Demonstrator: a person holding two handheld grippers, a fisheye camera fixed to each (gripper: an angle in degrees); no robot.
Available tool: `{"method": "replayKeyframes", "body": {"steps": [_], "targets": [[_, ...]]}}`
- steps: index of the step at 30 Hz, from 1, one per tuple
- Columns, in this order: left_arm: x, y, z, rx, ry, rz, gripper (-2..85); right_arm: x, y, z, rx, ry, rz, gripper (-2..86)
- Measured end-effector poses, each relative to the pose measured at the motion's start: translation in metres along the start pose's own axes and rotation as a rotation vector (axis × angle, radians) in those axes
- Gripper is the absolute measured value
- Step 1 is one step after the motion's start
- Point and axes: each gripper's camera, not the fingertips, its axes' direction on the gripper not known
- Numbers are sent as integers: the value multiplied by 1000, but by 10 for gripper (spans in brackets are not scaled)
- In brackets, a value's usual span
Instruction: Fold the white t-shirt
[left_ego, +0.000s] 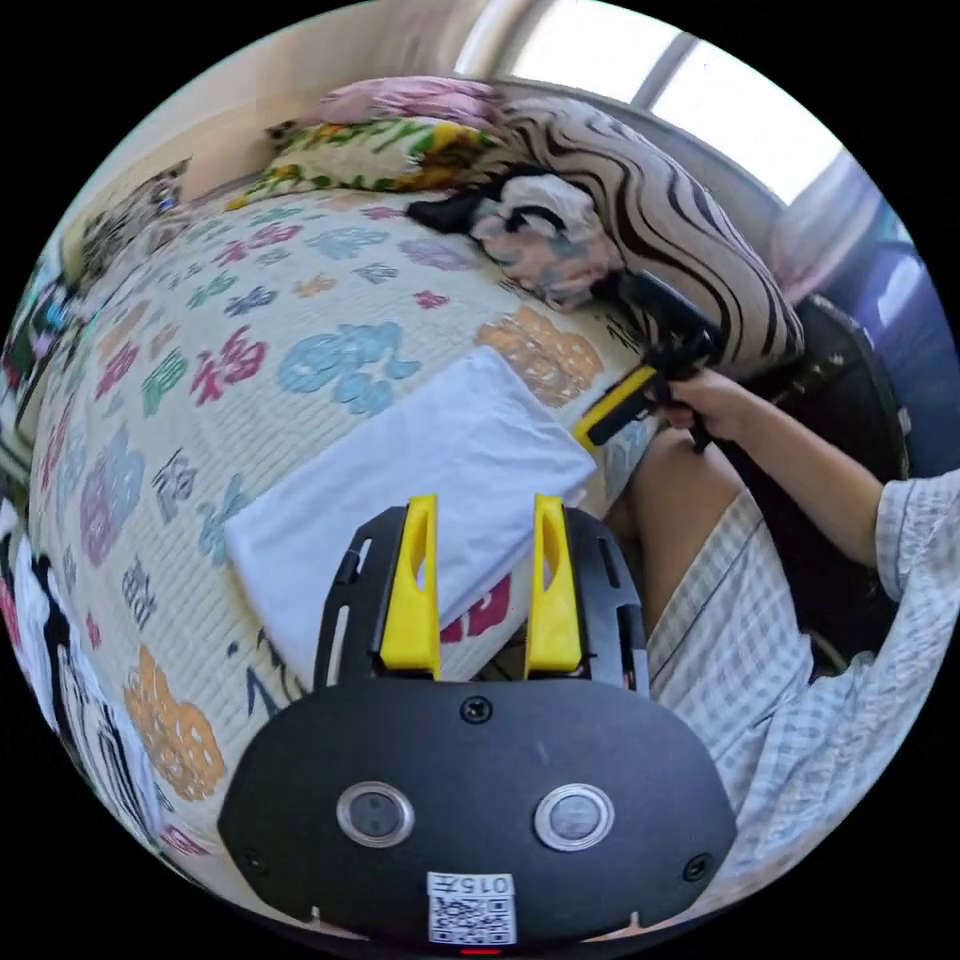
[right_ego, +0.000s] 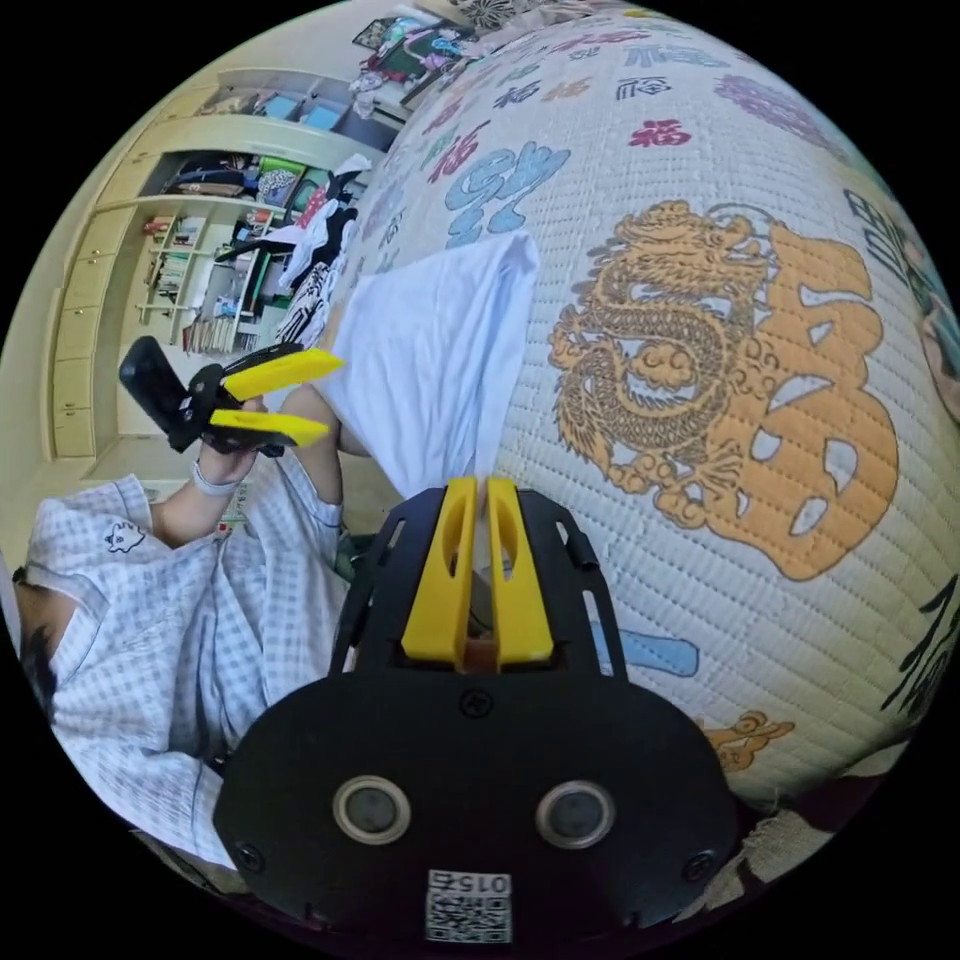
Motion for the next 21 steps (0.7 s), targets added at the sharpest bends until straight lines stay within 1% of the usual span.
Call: {"method": "replayKeyframes", "body": {"steps": [1, 4, 6, 7, 9, 10, 13, 16, 19, 21], "targets": [[17, -11, 15, -47, -27, 77, 125, 0, -3, 2, 17, -3, -7, -2], [49, -27, 48, -169, -136, 215, 121, 3, -6, 8, 56, -56, -18, -5], [57, -31, 52, -178, -186, 247, 107, 1, -6, 11, 69, -12, -20, -6], [57, -32, 51, -167, -182, 238, 89, -1, -7, 10, 85, 13, -38, -6], [50, -30, 42, -119, -125, 195, 42, -4, -8, 9, 99, 41, -60, -6], [43, -28, 34, -87, -100, 145, 34, -4, -10, 9, 104, 54, -70, -6], [24, -21, 10, 3, -15, 45, 22, -4, -14, 14, 117, 34, -89, -7], [6, -15, -12, 81, 75, -28, 17, 0, -25, 25, 81, 62, -81, -7], [-5, -11, -29, 139, 155, -57, 15, 1, -41, 38, 16, 69, -105, -7], [-7, -11, -33, 136, 167, -45, 16, 3, -50, 46, 1, 57, -103, -6]]}}
